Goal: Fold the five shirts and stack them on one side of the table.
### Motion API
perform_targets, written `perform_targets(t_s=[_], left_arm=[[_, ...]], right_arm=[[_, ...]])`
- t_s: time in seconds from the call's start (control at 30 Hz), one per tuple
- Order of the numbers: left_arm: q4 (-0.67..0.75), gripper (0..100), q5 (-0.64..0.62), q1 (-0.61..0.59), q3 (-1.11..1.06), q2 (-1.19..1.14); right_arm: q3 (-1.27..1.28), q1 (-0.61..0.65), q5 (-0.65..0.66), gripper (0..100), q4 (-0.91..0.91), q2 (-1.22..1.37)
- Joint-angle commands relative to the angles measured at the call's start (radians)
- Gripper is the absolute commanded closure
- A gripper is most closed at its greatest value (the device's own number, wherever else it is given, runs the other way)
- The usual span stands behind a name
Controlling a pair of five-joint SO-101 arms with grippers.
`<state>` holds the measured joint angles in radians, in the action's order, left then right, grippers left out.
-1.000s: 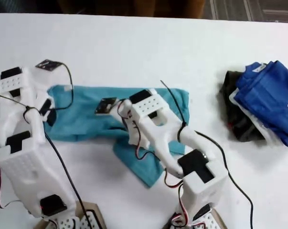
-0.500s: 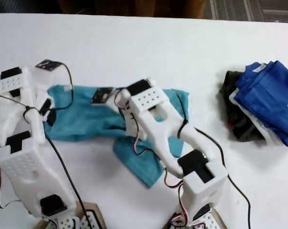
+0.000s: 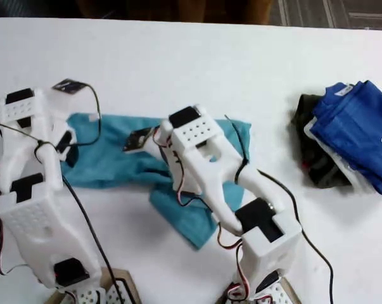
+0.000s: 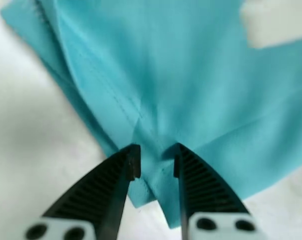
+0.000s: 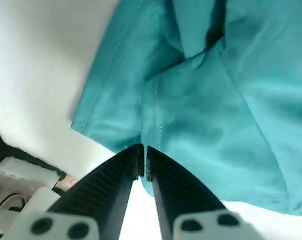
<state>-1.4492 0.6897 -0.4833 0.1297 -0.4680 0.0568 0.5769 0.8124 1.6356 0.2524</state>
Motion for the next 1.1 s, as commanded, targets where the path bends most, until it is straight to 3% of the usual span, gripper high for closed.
perform_targets(t_s=[0.0,0.27,0.53,0.73,0.8,0.93,1.07], left_arm=[[0.003,86,-0.009,0.015,0.005,0.006],[0.003,86,-0.009,0.015,0.007,0.006],[0.003,86,-0.009,0.015,0.007,0.006],[0.003,86,-0.009,0.015,0.007,0.006],[0.005,86,-0.009,0.015,0.007,0.006],[0.014,86,-0.009,0.015,0.007,0.006],[0.017,86,-0.009,0.015,0.007,0.006]], right_arm=[[0.002,-0.002,0.008,98.0,-0.031,-0.01],[-0.017,0.015,0.0,97.8,0.018,-0.079],[0.075,0.007,0.006,97.6,-0.108,-0.027],[0.077,0.007,0.008,78.5,-0.127,0.056],[0.077,0.007,0.008,76.2,-0.13,0.073],[0.077,0.005,0.008,81.3,-0.174,0.097],[0.077,0.005,0.008,95.9,-0.208,0.108]])
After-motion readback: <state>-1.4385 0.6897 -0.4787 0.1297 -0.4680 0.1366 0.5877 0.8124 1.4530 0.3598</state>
